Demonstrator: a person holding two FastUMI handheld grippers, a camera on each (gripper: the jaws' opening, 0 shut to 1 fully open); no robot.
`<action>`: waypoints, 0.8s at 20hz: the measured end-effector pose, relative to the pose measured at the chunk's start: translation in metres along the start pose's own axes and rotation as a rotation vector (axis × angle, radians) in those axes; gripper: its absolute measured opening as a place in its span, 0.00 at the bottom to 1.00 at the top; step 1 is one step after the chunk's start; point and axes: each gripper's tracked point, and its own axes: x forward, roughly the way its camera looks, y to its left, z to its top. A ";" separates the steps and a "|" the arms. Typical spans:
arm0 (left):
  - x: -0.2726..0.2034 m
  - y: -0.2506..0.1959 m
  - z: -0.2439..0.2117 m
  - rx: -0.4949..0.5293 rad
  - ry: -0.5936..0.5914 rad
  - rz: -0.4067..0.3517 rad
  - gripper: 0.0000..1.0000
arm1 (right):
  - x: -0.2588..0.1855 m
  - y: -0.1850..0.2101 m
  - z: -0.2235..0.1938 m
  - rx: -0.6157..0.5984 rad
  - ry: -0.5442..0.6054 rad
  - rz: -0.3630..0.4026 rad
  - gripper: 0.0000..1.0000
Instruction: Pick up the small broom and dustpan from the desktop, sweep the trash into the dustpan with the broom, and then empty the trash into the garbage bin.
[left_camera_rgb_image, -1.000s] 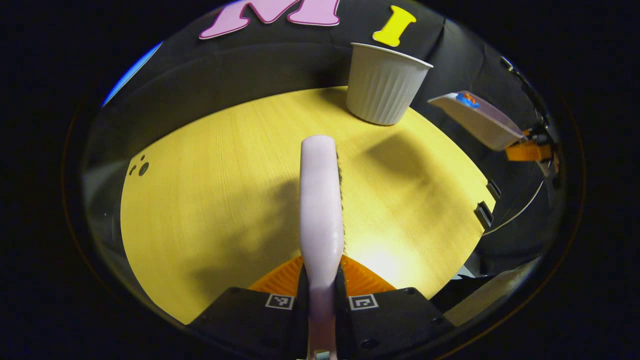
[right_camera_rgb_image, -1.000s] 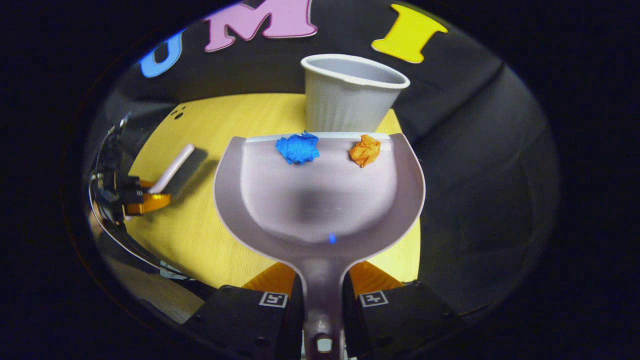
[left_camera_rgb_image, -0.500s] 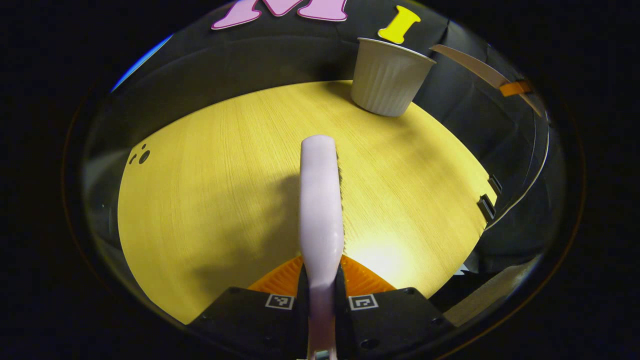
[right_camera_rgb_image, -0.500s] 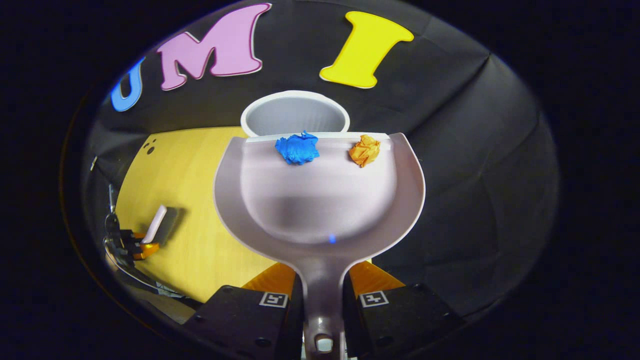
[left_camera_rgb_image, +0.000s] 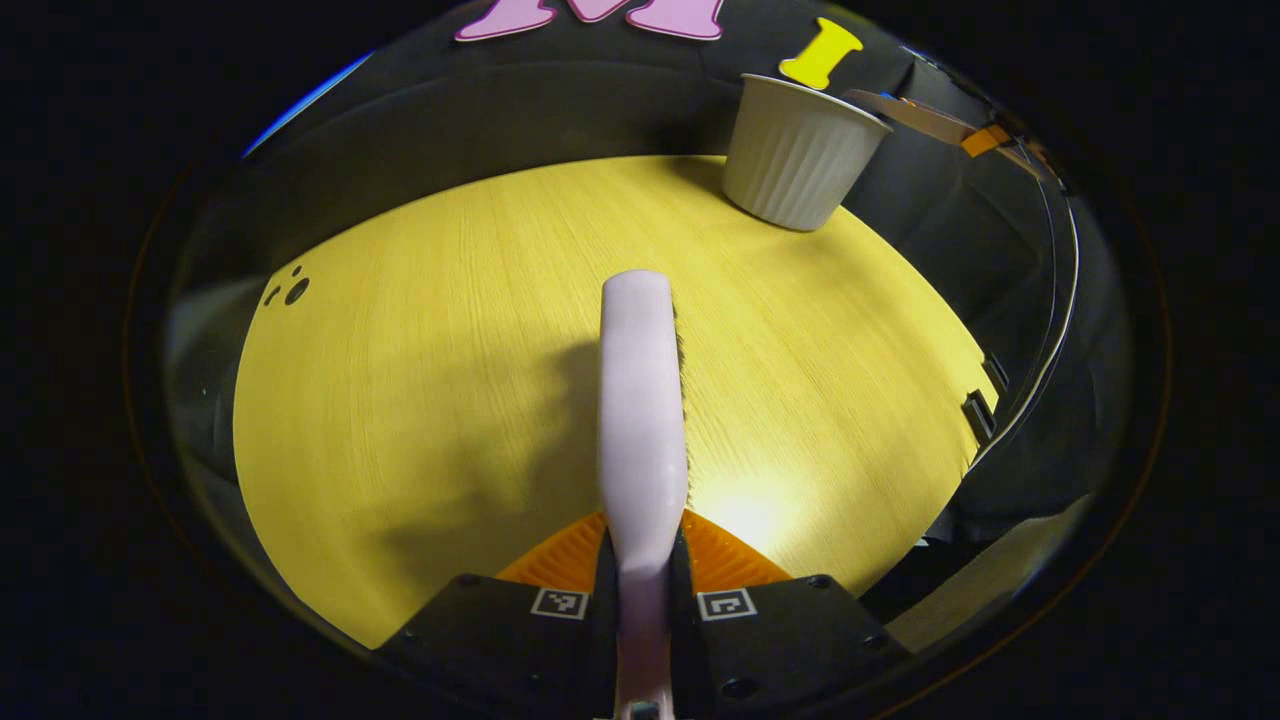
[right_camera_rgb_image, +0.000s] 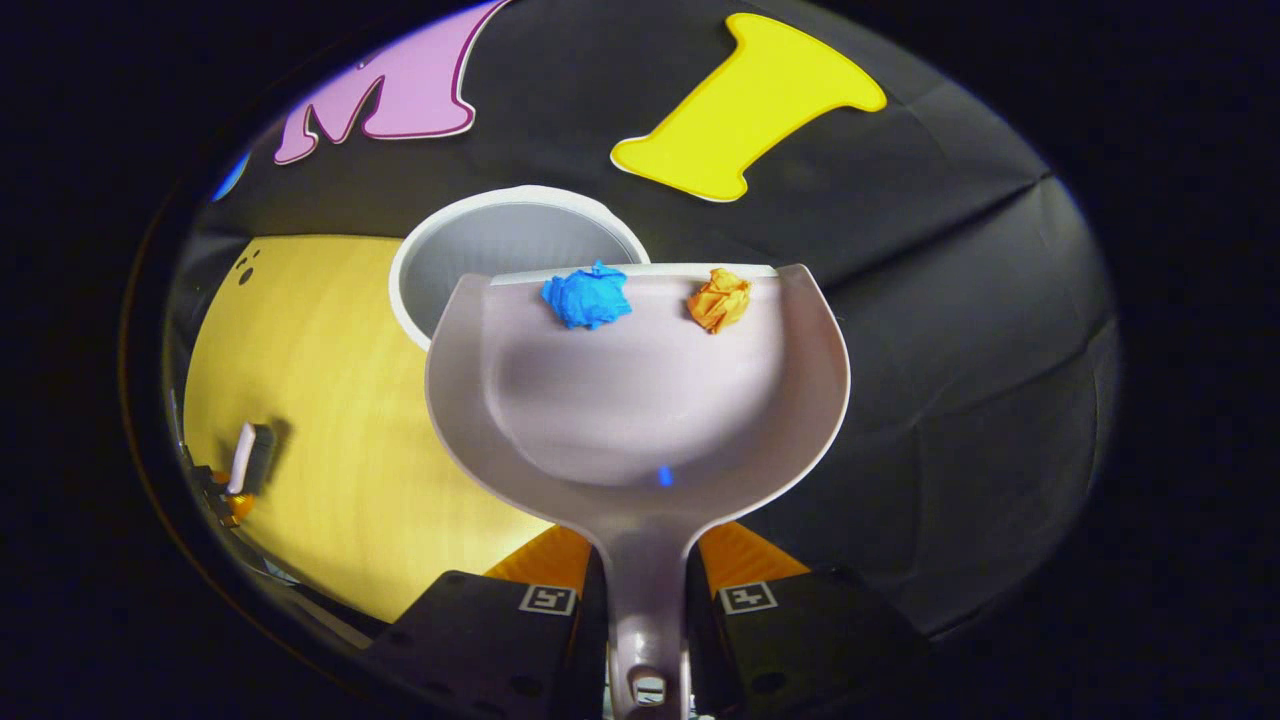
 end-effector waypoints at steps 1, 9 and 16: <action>0.000 0.002 0.000 -0.005 -0.001 0.001 0.24 | 0.002 -0.005 0.004 -0.014 0.013 -0.001 0.37; 0.007 0.013 -0.007 -0.041 -0.006 -0.002 0.24 | 0.007 -0.020 0.029 -0.247 0.120 -0.087 0.37; 0.011 0.009 -0.015 -0.048 0.004 -0.007 0.24 | 0.006 -0.025 0.048 -0.385 0.154 -0.128 0.36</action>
